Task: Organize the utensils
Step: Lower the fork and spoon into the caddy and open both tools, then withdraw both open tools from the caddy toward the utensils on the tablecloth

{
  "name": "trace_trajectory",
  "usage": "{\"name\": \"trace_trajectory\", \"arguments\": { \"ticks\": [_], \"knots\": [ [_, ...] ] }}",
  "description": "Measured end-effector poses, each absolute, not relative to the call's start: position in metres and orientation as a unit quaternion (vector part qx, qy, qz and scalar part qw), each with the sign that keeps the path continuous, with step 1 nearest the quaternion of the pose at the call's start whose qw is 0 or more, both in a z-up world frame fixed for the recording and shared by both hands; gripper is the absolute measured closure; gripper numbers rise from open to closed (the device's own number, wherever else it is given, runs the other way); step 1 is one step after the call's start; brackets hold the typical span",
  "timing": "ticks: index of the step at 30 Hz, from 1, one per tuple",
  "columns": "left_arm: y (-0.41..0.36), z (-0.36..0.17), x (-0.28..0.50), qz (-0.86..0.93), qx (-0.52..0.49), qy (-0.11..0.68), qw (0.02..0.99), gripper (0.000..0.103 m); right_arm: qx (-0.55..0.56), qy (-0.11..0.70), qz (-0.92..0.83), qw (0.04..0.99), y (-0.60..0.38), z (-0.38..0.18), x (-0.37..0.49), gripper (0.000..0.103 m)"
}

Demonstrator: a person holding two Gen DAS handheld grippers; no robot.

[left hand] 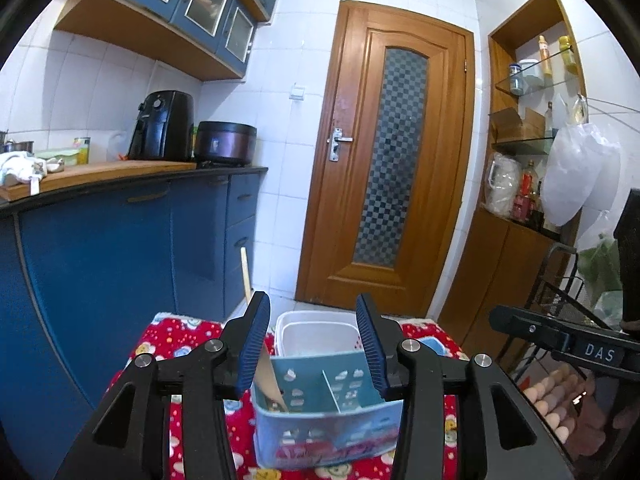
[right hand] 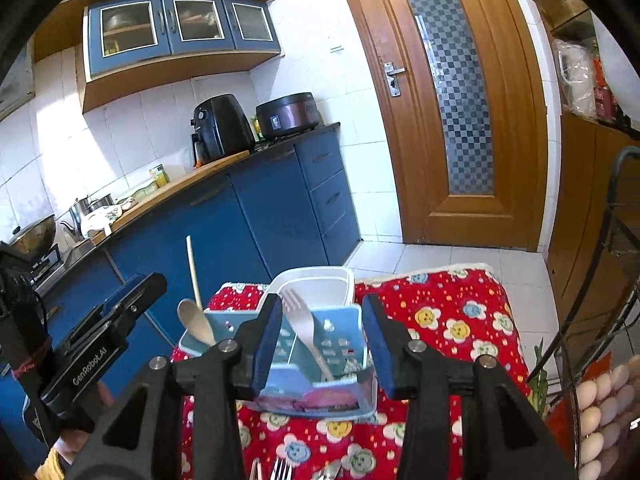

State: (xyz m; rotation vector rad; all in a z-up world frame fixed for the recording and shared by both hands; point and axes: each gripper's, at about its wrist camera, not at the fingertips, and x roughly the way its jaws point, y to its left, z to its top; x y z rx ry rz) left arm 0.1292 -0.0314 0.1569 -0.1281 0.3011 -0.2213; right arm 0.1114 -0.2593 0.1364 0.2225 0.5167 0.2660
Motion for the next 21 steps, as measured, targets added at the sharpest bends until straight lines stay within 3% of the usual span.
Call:
{"name": "trace_trajectory", "arguments": {
  "ticks": [21],
  "knots": [
    [-0.015, 0.129, 0.069, -0.102, -0.042, 0.232, 0.966, 0.057, 0.121, 0.323, 0.146, 0.927, -0.243, 0.082, 0.045, 0.058]
  ]
}}
